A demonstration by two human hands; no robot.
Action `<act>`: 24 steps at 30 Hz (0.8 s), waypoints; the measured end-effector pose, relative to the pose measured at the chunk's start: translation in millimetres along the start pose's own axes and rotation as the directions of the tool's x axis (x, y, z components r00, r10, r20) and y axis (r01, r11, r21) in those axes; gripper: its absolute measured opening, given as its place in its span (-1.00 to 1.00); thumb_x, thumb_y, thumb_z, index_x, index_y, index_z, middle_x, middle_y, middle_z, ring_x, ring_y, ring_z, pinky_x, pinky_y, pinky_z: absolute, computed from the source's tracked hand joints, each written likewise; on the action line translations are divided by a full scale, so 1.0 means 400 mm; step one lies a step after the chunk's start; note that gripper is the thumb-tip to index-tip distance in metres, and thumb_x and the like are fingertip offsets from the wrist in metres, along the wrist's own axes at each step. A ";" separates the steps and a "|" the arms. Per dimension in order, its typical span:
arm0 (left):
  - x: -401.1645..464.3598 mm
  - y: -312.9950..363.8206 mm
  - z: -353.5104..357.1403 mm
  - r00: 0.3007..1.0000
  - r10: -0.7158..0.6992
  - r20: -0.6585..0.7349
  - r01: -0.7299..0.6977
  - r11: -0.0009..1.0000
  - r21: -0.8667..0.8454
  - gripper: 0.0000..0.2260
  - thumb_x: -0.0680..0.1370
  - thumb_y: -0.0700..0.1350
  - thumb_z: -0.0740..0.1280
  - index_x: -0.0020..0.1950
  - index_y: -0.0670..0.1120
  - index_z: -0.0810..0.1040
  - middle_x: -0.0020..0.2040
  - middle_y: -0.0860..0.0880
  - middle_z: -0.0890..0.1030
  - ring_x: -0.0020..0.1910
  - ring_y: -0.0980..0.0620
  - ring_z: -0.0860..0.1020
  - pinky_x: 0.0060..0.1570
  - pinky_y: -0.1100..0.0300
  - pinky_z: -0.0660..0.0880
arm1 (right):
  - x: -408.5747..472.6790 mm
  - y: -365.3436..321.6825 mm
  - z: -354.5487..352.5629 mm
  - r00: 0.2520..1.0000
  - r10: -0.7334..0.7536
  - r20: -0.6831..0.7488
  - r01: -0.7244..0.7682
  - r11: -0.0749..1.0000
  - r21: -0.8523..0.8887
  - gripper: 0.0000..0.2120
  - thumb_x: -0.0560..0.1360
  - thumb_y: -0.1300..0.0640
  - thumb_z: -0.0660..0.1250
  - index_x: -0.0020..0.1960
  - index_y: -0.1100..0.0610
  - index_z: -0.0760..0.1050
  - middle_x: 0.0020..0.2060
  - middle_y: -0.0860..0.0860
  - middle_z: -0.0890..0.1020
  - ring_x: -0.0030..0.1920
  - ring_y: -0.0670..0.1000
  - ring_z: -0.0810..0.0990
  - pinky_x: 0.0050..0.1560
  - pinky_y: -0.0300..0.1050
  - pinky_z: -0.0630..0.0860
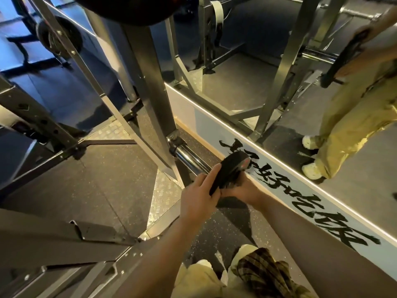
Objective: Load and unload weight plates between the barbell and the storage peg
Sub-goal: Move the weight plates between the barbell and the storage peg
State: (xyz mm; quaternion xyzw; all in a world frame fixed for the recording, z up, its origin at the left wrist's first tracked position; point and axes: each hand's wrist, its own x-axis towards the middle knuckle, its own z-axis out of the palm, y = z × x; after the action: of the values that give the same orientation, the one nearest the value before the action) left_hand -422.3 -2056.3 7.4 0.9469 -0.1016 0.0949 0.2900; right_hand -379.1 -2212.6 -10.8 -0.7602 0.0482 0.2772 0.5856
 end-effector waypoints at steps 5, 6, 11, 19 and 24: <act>-0.006 -0.018 -0.009 0.997 -0.079 -0.014 0.078 0.994 -0.071 -0.44 0.53 -0.09 0.38 0.48 0.08 0.27 0.09 -0.07 0.61 -0.15 -0.02 0.62 -0.14 0.18 0.56 | 0.006 -0.010 0.023 0.999 -0.017 -0.040 0.016 1.000 -0.009 -0.10 0.27 0.10 0.60 0.42 0.02 0.11 0.13 -0.12 0.51 0.28 -0.01 0.45 0.34 0.00 0.39; 0.003 -0.021 -0.008 0.999 -0.037 -0.019 0.037 0.998 -0.041 -0.42 0.50 -0.10 0.40 0.47 0.08 0.26 0.06 -0.08 0.62 -0.18 -0.02 0.62 -0.20 0.21 0.53 | 0.007 -0.007 0.023 0.999 -0.005 -0.043 0.006 1.000 0.024 -0.15 0.31 0.15 0.58 0.41 0.01 0.12 0.11 -0.12 0.51 0.27 -0.01 0.46 0.32 -0.03 0.39; 0.048 -0.013 -0.025 1.000 -0.024 0.010 0.024 1.000 0.017 -0.46 0.55 -0.09 0.35 0.51 0.05 0.29 0.12 -0.08 0.61 -0.11 -0.03 0.62 -0.09 0.14 0.55 | 0.015 -0.005 0.021 0.999 0.028 -0.032 -0.025 0.996 0.090 -0.30 0.37 0.19 0.52 0.34 -0.02 0.19 0.13 -0.07 0.51 0.26 0.01 0.45 0.33 -0.01 0.36; 0.118 0.023 -0.038 0.995 -0.003 0.104 -0.017 0.980 0.197 -0.49 0.62 -0.01 0.20 0.54 0.11 0.11 0.25 0.00 0.54 -0.03 0.00 0.60 -0.04 0.17 0.53 | 0.017 -0.015 0.015 0.989 0.140 0.051 -0.146 0.976 0.159 -0.43 0.40 0.02 0.46 0.35 0.05 0.37 0.11 0.06 0.62 0.13 0.08 0.56 0.24 0.09 0.44; 0.127 0.028 -0.026 0.991 -0.016 0.131 -0.016 0.970 0.243 -0.48 0.62 0.00 0.19 0.54 0.12 0.08 0.13 -0.02 0.57 -0.11 -0.01 0.60 -0.08 0.12 0.58 | -0.010 -0.027 0.021 0.982 0.187 0.015 -0.187 0.968 0.166 -0.72 0.54 0.11 0.34 0.22 0.09 0.44 -0.02 0.06 0.64 -0.07 -0.05 0.62 0.00 -0.10 0.47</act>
State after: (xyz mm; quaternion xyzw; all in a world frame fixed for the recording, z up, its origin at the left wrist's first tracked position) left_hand -377.5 -2066.3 34.0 0.9795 -0.1081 0.0436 0.1644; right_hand -381.0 -2202.5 -0.8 -0.7007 0.1427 0.3258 0.6185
